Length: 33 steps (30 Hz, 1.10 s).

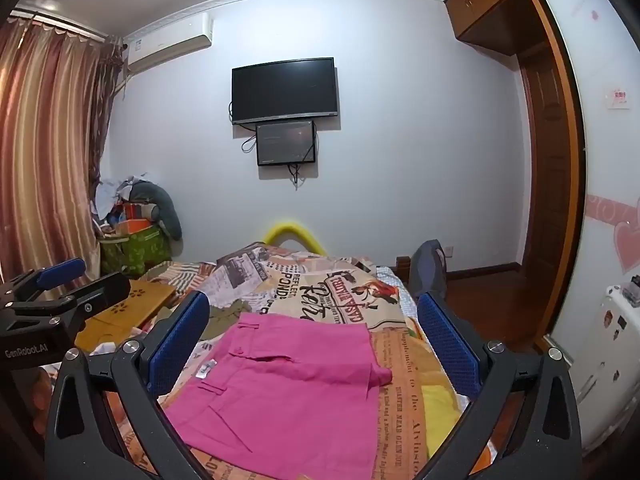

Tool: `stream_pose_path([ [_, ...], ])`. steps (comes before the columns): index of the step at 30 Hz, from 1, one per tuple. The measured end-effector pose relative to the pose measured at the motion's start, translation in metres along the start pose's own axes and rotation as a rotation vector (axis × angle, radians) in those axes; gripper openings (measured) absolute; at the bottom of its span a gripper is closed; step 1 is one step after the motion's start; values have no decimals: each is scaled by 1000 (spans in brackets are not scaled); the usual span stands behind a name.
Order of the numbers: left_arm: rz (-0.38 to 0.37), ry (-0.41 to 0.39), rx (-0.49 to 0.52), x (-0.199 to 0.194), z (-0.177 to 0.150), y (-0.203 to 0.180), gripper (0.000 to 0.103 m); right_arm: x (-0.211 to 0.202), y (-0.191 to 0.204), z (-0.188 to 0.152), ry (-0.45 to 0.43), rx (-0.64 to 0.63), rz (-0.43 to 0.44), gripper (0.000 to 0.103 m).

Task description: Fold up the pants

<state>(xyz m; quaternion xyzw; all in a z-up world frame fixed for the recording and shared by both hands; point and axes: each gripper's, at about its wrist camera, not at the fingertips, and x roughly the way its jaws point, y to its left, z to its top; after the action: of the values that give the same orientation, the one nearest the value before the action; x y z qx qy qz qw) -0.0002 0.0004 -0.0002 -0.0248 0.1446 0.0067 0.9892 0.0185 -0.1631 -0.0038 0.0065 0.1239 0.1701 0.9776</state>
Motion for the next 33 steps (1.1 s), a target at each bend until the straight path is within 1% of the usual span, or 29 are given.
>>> stream_pose_path([
  [8,1,0,3,1,-1,1,103,0,2,0,-1,-4,-2,103],
  [13,-2,1,6,0,3,0,103,0,1,2,7,-3,-1,103],
  [24,12,-12,17,-1,-1,-2,103,2,4,0,7,0,0,103],
  [33,15,-13,28,-2,-2,-4,103,5,-2,-3,16,13,5,103],
])
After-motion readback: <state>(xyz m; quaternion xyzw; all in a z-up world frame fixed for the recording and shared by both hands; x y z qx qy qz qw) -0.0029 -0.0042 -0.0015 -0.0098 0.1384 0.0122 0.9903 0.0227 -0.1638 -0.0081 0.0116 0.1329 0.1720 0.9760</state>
